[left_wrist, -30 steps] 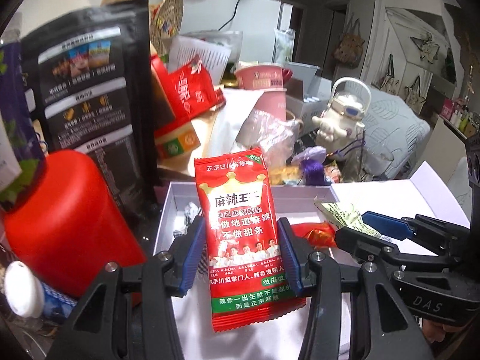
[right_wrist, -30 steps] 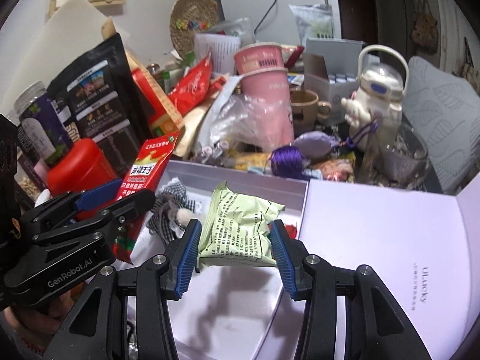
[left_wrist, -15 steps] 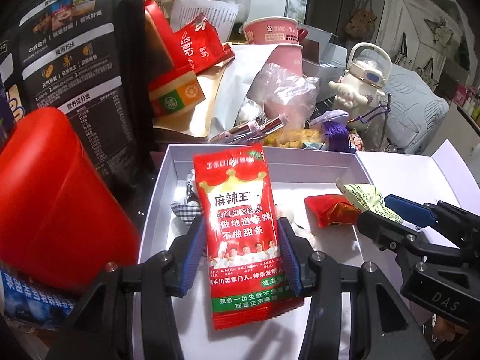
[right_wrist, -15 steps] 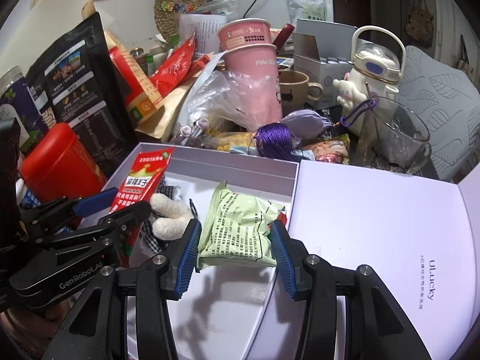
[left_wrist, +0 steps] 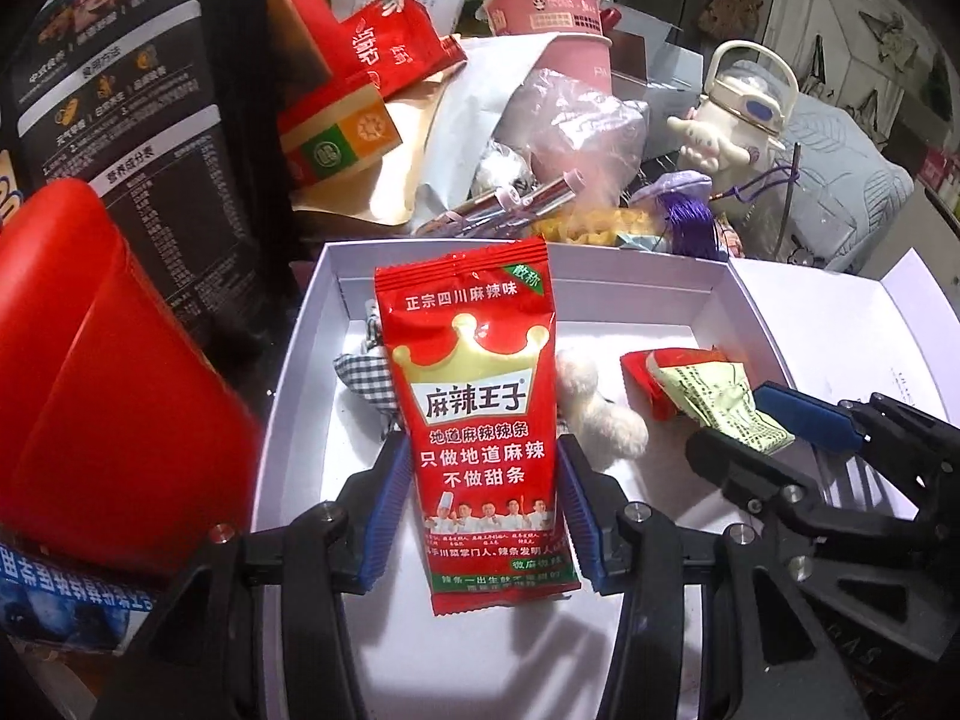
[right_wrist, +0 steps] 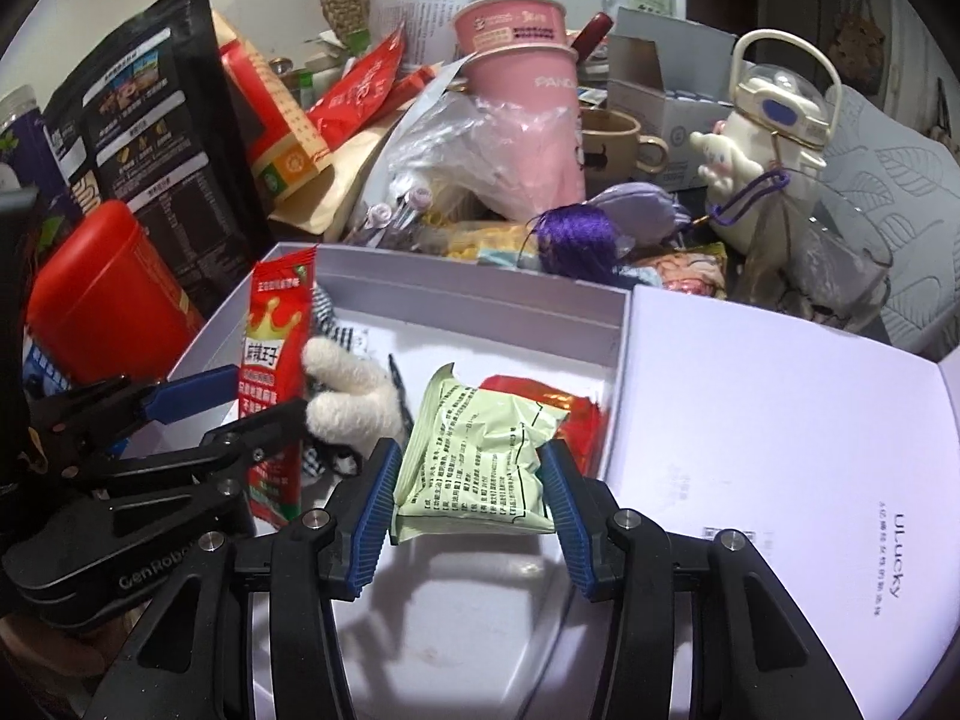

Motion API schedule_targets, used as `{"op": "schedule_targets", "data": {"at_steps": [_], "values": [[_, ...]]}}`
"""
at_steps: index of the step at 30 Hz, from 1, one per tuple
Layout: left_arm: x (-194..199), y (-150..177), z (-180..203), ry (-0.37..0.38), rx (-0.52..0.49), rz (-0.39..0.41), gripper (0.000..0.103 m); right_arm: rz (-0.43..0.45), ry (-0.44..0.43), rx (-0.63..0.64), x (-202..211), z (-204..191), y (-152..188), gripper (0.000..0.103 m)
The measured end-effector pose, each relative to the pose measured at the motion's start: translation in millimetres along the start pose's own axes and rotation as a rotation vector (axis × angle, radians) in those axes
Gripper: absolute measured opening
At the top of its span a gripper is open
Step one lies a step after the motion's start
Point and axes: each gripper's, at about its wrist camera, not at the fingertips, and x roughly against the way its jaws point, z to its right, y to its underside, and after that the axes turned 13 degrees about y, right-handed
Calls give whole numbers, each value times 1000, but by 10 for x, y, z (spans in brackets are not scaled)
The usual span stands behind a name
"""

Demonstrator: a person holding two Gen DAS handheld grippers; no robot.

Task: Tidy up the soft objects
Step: 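Lower the red bag into the box with the left tool while the right tool drops the green packet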

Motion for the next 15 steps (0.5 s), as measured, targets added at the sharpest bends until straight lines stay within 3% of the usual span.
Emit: {"op": "schedule_targets", "data": {"at_steps": [7,15], "values": [[-8,-7,-8,-12,-2,-20,50,-15,9,15,8,-40,23,49],[9,-53,54,-52,6,-30,54,-9,38,15,90,-14,4,58]]}}
